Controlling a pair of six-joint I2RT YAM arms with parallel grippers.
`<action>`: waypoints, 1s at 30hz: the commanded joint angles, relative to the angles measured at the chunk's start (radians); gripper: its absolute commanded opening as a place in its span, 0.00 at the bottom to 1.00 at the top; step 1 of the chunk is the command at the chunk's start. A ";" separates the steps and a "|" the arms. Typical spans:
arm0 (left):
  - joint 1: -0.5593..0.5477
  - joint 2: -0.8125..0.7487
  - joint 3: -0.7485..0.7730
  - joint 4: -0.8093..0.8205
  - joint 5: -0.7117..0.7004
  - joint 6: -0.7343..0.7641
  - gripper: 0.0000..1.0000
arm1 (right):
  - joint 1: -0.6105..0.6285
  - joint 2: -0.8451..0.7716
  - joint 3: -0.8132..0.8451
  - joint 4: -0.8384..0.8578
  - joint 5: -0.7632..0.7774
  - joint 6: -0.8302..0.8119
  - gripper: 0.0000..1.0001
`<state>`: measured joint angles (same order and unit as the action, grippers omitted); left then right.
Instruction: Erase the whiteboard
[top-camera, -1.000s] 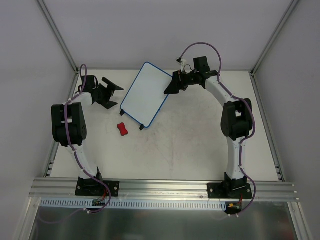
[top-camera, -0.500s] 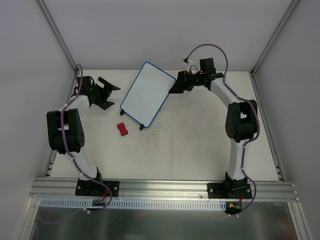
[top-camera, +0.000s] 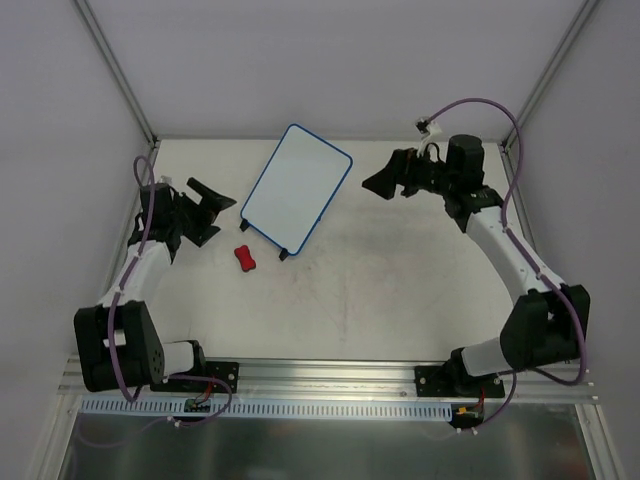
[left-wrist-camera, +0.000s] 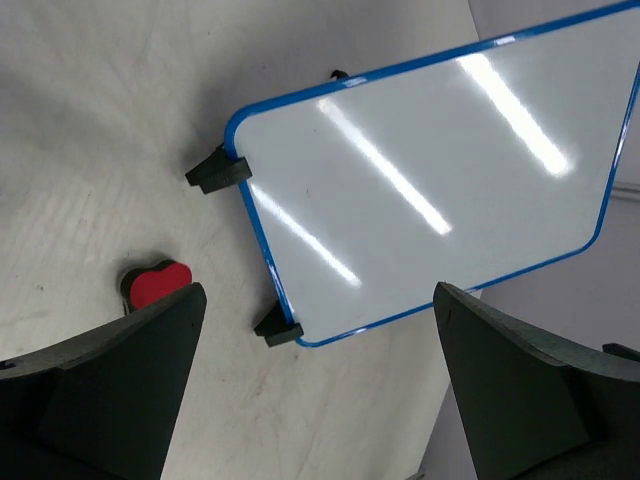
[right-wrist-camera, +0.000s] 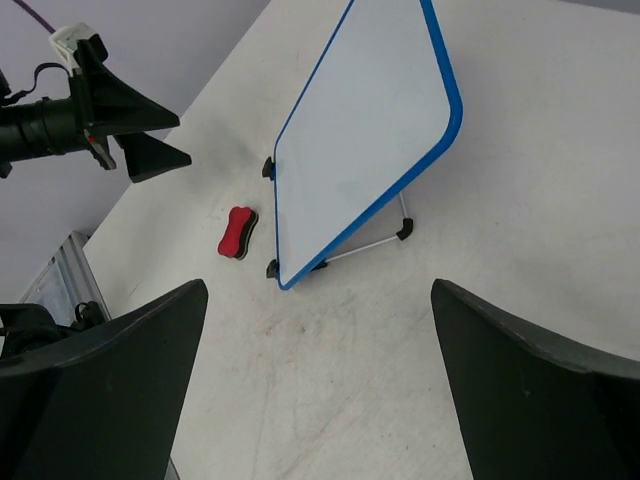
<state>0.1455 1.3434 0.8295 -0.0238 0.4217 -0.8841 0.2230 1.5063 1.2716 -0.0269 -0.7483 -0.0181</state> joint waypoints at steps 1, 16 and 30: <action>0.006 -0.173 -0.090 0.009 -0.001 0.085 0.99 | 0.025 -0.164 -0.164 0.104 0.137 0.095 0.99; 0.003 -0.777 -0.498 0.004 0.086 0.264 0.99 | 0.070 -0.903 -0.856 0.090 0.406 0.207 0.99; 0.000 -1.067 -0.668 -0.007 0.124 0.364 0.99 | 0.070 -1.281 -1.112 -0.008 0.533 0.168 0.99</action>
<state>0.1448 0.2501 0.1535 -0.0555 0.5209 -0.5613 0.2890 0.2504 0.1455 -0.0296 -0.2733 0.1680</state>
